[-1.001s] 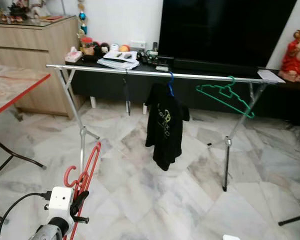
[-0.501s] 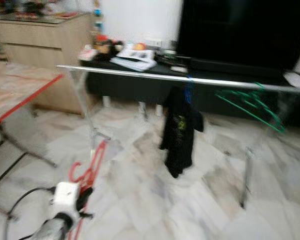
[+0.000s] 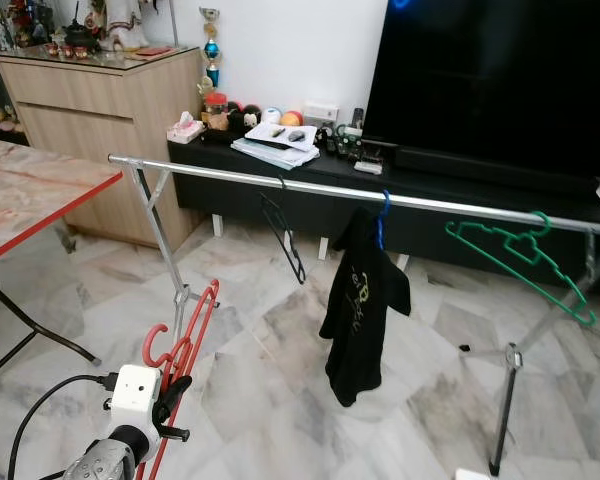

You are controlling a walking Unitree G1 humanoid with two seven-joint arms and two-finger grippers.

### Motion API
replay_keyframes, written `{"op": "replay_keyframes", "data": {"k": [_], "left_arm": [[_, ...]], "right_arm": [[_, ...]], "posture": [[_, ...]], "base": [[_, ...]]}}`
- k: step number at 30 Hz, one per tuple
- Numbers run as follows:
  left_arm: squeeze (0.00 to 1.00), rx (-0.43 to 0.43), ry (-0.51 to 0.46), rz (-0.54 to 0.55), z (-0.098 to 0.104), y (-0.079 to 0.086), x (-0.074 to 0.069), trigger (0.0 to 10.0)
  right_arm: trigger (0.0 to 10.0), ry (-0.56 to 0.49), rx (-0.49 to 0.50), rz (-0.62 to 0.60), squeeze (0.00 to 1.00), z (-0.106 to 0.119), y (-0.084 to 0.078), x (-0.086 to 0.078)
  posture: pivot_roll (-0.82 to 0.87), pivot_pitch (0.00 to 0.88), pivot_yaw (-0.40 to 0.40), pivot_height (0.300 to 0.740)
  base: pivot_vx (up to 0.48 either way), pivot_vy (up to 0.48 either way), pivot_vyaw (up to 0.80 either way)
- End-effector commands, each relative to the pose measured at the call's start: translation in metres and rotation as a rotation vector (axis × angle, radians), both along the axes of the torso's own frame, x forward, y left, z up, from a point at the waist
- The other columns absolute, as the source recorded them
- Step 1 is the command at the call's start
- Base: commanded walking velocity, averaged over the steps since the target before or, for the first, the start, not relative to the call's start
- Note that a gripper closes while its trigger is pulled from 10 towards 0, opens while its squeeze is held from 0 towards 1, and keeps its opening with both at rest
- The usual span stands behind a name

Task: Hang hanger

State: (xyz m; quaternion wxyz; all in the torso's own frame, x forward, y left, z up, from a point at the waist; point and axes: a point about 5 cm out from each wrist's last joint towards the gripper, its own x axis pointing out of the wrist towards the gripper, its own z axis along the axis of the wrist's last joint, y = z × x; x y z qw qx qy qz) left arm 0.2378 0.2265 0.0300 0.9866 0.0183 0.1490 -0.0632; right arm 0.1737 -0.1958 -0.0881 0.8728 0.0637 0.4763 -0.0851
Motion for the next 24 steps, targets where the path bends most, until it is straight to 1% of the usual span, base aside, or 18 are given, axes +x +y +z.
{"op": "replay_keyframes", "data": {"k": [1, 15, 19, 22, 23, 24], "left_arm": [[0.0, 0.006, -0.016, -0.013, 0.006, -0.001, 0.005, 10.0], [0.0, 0.009, -0.014, -0.041, 0.007, -0.002, 0.005, 10.0], [0.0, -0.015, -0.035, -0.093, 0.011, -0.006, 0.003, 10.0], [0.0, -0.003, -0.028, -0.176, 0.016, -0.01, 0.001, 10.0], [0.0, 0.006, -0.012, -0.222, 0.018, -0.012, 0.0, 10.0], [0.0, 0.036, 0.007, -0.267, 0.019, -0.012, -0.002, 10.0]], "right_arm": [[10.0, 0.001, -0.008, 0.001, 0.0, 0.0, -0.002, 0.0], [10.0, 0.001, -0.011, -0.004, 0.0, 0.001, -0.003, 0.001], [10.0, 0.0, -0.015, 0.008, 0.0, 0.001, -0.003, 0.002], [10.0, 0.0, -0.016, 0.011, 0.0, 0.001, -0.004, 0.002], [10.0, 0.0, -0.015, 0.01, 0.0, 0.002, -0.004, 0.003], [10.0, 0.0, -0.016, 0.011, 0.0, 0.002, -0.004, 0.003]], "posture": [[0.06, 0.0, -0.039, 0.74], [0.06, 0.0, -0.038, 0.74], [0.06, 0.0, -0.039, 0.74], [0.06, 0.0, -0.04, 0.74], [0.06, 0.0, -0.04, 0.74], [0.06, 0.0, -0.04, 0.74]], "base": [[0.401, 0.0, 0.0], [0.401, 0.0, 0.0], [0.075, 0.0, 0.0], [0.0, 0.0, 0.0], [0.0, 0.0, 0.0], [0.0, 0.0, 0.0]]}}
